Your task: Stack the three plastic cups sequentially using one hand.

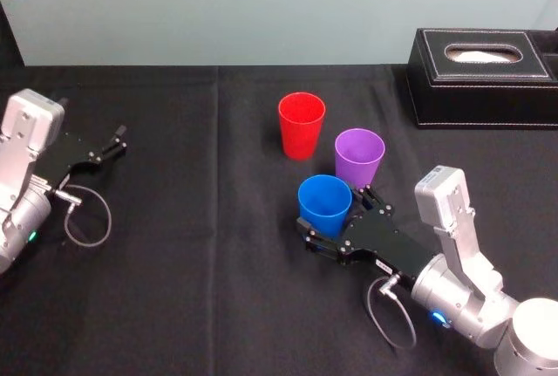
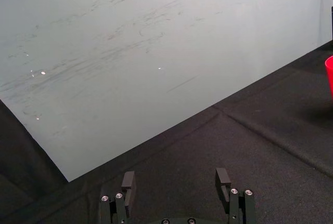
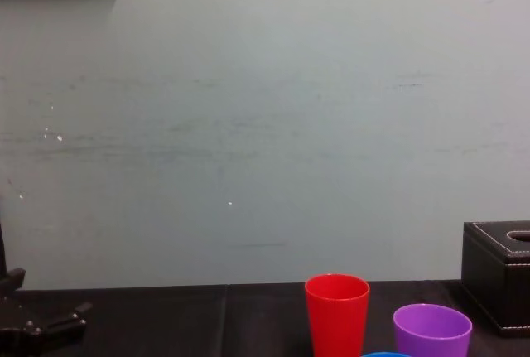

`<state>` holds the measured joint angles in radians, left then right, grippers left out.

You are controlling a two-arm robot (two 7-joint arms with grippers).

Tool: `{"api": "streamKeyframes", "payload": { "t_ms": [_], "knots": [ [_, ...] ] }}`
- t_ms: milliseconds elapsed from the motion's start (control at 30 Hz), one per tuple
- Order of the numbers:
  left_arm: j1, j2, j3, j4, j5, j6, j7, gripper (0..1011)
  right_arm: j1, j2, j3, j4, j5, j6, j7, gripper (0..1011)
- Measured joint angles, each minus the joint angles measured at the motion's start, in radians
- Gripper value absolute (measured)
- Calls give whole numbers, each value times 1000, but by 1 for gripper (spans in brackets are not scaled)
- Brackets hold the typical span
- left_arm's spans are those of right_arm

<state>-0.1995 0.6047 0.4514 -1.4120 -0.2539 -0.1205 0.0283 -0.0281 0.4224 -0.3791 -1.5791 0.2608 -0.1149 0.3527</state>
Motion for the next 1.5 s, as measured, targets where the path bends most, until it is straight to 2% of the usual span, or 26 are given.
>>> {"api": "streamKeyframes", "payload": {
  "t_ms": [567,1033,1267,1500],
  "knots": [
    [0,0,0,0,0,0,0,1004,4,-49,25,19,-41,-12,11,1004],
    [0,0,0,0,0,0,0,1005,2,-55,29,18,-46,-12,11,996],
    [0,0,0,0,0,0,0,1005,2,-54,28,18,-46,-12,11,822],
    [0,0,0,0,0,0,0,1005,2,-54,27,18,-45,-13,11,768]
  ]
}}
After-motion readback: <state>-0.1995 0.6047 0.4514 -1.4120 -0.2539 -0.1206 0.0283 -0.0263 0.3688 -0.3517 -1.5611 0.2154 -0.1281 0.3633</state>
